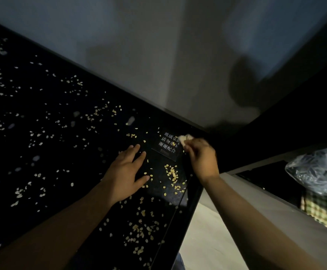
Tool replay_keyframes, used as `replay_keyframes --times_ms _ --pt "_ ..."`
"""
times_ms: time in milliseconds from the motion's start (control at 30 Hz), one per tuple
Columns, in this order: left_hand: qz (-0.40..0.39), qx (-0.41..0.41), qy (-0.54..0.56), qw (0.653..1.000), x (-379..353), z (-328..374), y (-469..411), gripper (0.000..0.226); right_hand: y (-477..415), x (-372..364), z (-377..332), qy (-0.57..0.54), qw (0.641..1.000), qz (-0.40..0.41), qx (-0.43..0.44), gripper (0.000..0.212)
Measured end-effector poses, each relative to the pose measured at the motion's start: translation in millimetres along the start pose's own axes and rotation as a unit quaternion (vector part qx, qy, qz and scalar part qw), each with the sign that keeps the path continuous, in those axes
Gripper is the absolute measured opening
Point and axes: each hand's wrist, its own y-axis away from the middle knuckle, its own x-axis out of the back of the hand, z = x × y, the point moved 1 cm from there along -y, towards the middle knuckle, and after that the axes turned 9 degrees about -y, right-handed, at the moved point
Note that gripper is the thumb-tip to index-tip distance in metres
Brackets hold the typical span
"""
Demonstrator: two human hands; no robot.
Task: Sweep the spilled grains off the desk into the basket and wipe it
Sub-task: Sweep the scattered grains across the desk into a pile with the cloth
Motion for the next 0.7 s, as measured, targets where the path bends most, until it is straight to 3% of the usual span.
replay_keyframes --times_ms 67,200,367,433,567,633,700 --pt "-0.007 0.003 0.000 1.000 1.1 0.3 -0.1 0.080 32.1 0.0 -3.5 0.005 0.999 -0.014 0.037 0.016" --pt "-0.018 0.001 -0.018 1.000 1.3 -0.7 0.0 0.095 84.0 -1.9 -17.2 -0.066 0.996 -0.063 0.021 0.019" --pt "-0.016 0.006 -0.007 1.000 -0.2 -1.6 0.1 0.088 38.7 11.5 -27.5 -0.092 0.985 0.147 -0.019 0.017" --pt "-0.015 0.005 -0.009 1.000 -1.0 -1.2 0.1 0.080 9.1 11.8 -26.4 -0.079 0.980 0.167 -0.072 0.023" --pt "-0.017 0.006 -0.004 1.000 -1.1 -2.6 -0.2 0.084 -27.0 6.2 -15.5 0.016 0.987 0.107 -0.118 0.028" --pt "-0.016 0.000 -0.009 1.000 -1.6 -3.1 -0.8 0.093 -35.2 4.5 -15.3 -0.029 0.990 0.052 -0.130 0.019" --pt "-0.009 -0.002 -0.007 1.000 -2.3 -3.6 -0.5 0.095 -37.5 1.1 -20.5 -0.084 0.989 -0.006 -0.125 0.023"
